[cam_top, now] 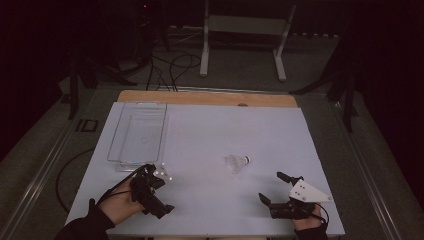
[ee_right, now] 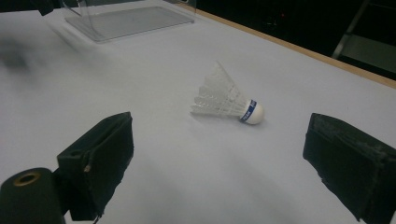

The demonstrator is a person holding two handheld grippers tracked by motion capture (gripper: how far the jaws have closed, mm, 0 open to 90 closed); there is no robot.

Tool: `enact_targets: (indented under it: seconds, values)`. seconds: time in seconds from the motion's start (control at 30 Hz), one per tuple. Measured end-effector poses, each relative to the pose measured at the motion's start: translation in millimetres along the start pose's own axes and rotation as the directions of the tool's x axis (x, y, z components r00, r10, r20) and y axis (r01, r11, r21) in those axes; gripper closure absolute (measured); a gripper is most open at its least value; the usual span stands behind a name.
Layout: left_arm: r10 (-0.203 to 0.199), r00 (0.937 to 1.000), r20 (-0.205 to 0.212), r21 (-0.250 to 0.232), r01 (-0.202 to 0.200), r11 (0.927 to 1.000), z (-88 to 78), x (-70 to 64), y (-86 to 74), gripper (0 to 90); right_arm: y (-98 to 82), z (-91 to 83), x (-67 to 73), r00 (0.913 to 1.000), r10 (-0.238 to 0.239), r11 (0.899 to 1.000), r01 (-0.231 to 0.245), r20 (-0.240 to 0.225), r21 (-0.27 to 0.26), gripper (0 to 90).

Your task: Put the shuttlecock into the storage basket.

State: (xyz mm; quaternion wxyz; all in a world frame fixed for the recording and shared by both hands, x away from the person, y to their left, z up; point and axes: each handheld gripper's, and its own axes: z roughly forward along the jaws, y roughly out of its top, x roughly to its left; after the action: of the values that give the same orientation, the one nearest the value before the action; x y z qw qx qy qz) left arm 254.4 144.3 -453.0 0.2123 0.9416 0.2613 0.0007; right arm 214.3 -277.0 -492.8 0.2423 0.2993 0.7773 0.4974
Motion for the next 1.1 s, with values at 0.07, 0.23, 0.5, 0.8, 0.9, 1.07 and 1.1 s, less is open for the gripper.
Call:
enact_targets:
  seconds: [0.07, 0.23, 0.5, 0.8, 0.9, 1.07, 1.1]
  values:
    - [0.004, 1.0, 0.007, -0.006, -0.003, 1.0, 0.6, -1.6, 3.6, 0.1, 0.0, 0.0, 0.1, 1.0, -0.002, 1.0, 0.002, 0.0, 0.001, 8.7]
    - [0.018, 0.9998, 0.009, 0.003, -0.018, 0.9998, 3.6, -3.4, 13.1, 0.1, 0.0, 0.1, 0.0, 1.0, 0.001, 1.0, -0.001, -0.001, 0.0, 8.7]
    - [0.066, 0.9978, 0.001, 0.038, -0.066, 0.9971, 4.0, -6.3, 28.2, 0.1, 0.3, -0.4, 0.3, 1.0, -0.002, 1.0, 0.002, 0.002, 0.002, 8.7]
    - [0.092, 0.9957, 0.002, 0.048, -0.092, 0.9946, 8.2, -9.6, 46.3, 0.1, 0.2, -0.5, 0.1, 1.0, -0.002, 1.0, 0.002, 0.003, 0.001, 8.7]
    - [0.11, 0.9939, 0.003, 0.06, -0.11, 0.9922, 10.0, -10.5, 51.2, 0.1, 0.4, -0.7, 0.3, 1.0, -0.004, 1.0, 0.004, 0.001, -0.001, 8.7]
    - [0.141, 0.9894, 0.031, 0.063, -0.143, 0.9877, 8.8, -9.8, 57.5, 0.1, 0.3, -0.6, 0.3, 1.0, -0.003, 1.0, 0.003, 0.002, 0.0, 8.7]
    - [0.144, 0.9891, 0.03, 0.068, -0.146, 0.9869, 8.9, -9.6, 58.9, 0.1, 0.4, -0.6, 0.2, 1.0, -0.003, 1.0, 0.003, 0.001, 0.001, 8.7]
